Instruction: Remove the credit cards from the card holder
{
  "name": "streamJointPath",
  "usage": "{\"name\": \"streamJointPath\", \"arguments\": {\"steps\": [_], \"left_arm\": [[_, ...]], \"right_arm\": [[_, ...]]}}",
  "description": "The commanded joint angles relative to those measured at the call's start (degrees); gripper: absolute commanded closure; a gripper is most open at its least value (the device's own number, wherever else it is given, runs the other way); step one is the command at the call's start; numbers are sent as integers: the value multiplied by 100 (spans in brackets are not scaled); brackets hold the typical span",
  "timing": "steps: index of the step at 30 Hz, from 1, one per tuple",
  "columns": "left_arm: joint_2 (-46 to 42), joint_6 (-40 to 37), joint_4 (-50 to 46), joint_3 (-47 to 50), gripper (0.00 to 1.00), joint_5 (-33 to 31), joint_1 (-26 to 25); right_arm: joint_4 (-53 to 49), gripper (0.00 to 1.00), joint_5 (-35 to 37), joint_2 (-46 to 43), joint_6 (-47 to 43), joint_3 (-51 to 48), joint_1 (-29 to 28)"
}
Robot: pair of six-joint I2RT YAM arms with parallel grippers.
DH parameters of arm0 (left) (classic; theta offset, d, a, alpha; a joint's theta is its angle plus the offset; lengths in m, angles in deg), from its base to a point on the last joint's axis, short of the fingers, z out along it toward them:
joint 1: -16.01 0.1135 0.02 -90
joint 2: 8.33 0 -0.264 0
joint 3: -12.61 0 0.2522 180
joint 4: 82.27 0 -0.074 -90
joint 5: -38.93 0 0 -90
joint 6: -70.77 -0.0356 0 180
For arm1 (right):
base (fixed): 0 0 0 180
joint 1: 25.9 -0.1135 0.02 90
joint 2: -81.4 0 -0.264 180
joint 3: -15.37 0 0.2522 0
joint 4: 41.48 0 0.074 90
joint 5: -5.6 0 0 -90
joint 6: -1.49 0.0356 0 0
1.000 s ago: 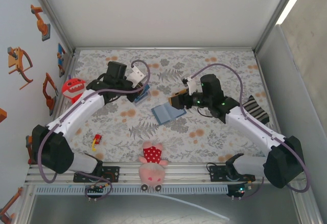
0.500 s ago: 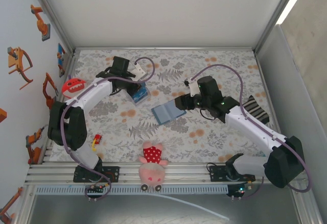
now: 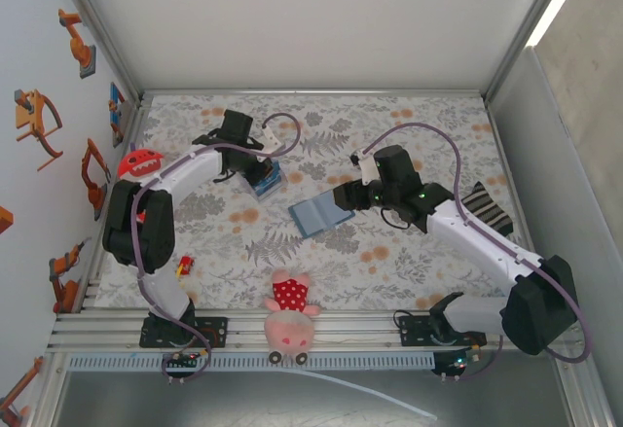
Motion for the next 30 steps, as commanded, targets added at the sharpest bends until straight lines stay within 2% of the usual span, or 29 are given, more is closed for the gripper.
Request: {"name": "streamJointPath", "arguments": {"steps": [1,8,14,20,27,30], "left_arm": [[116,-160,-242,-225,100,-19,35],[285,-74,-387,-278,99,-135,52],[386,39,-715,-509,84,5,80],[249,150,-722,-538,77,9,75],[-491,585,-565,-202,76,-33,80],[-1095,1053,-212,258,65,-159,74]], "right_arm": [[-37,41,105,36,-23,178,-50],[-50,41,83,88,-23,182,-58],[-399,48,666,411,-212,272,-271],[-601,60,1116,938,-358,457,-667],[-736,60,1502,1678,-482,723,-1170],[-848,58,1782,2072,-563,928,-1436]]}}
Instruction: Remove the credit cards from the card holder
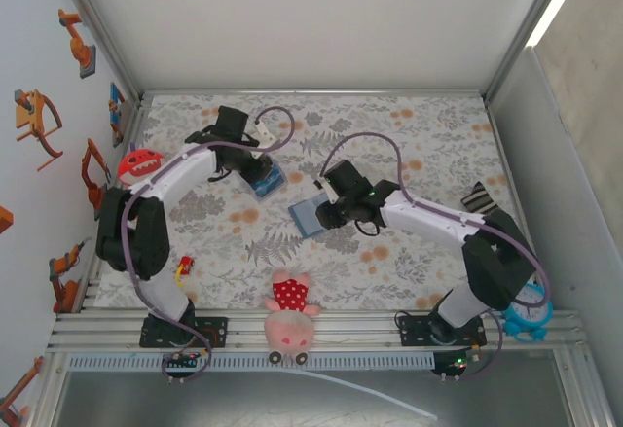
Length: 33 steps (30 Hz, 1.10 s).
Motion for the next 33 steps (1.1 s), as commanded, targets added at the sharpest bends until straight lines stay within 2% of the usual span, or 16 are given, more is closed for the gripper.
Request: {"name": "streamJointPath", "arguments": {"steps": [1,8,13,20,26,33], "left_arm": [[-787,706,363,473,61,-100,28],[-2331,2046,1204,1832,27,-993,32],[-3225,2501,1265,2433,3,-1493,31],[-3756,2752,1095,2720,0,-1766,32],[-3734,2761,956,2689,1,-1885,31],[-3732,2755,985,2669,1,-1812,33]], "right_arm": [[-264,58,466,389,-183,350,-265],[-568,54,779,1210,-383,992,-546],[-549,49,739,1508,-430,1147,-555],[-510,46,649,1871,-407,1298,-555],[-471,46,447,2015,-384,1389,-555],[-470,46,526,2196,-359,1378,-555]]}}
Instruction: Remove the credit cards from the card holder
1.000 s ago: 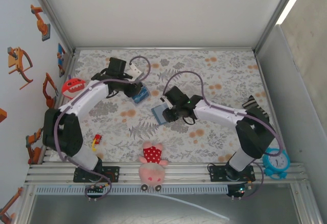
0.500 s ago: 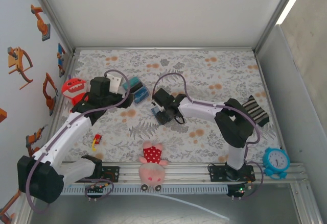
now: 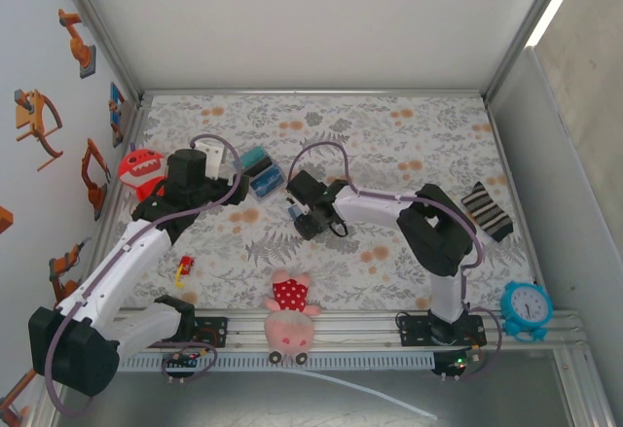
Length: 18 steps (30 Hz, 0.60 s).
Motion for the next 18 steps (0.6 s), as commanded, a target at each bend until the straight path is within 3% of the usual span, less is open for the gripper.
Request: {"name": "streamJointPath", "arguments": {"steps": [1,11,18], "left_arm": [[-37,98,-85,14,1,-20,33],[-115,60,-213,-60,1,-30,31],[-142,27,-221,-92,1,2,31]], "right_arm": [[-50,46,3,197,1,140,-21],[-33,54,-123,367,133,140,219],[-3,71,-247,425,278,167,402]]}}
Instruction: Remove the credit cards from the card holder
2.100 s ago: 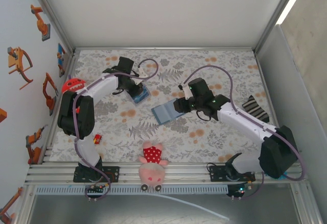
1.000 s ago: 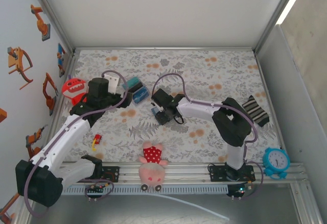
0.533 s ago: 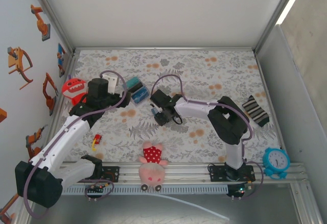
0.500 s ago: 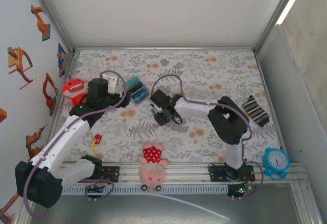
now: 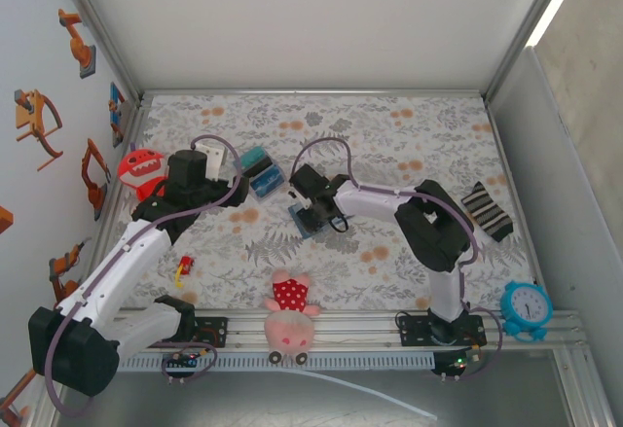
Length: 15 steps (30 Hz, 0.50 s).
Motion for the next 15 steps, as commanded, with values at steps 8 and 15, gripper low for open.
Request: {"name": "streamJointPath", "arguments": {"steps": [8,15], "left_arm": [[-193,-32,-101,-76,1,20,31],[-234,-28,-110,-75,1,2,35]], "right_arm": [[175,90,-275,-58,496,-122,441],[466,86,-629,-435,651,-278,617]]}}
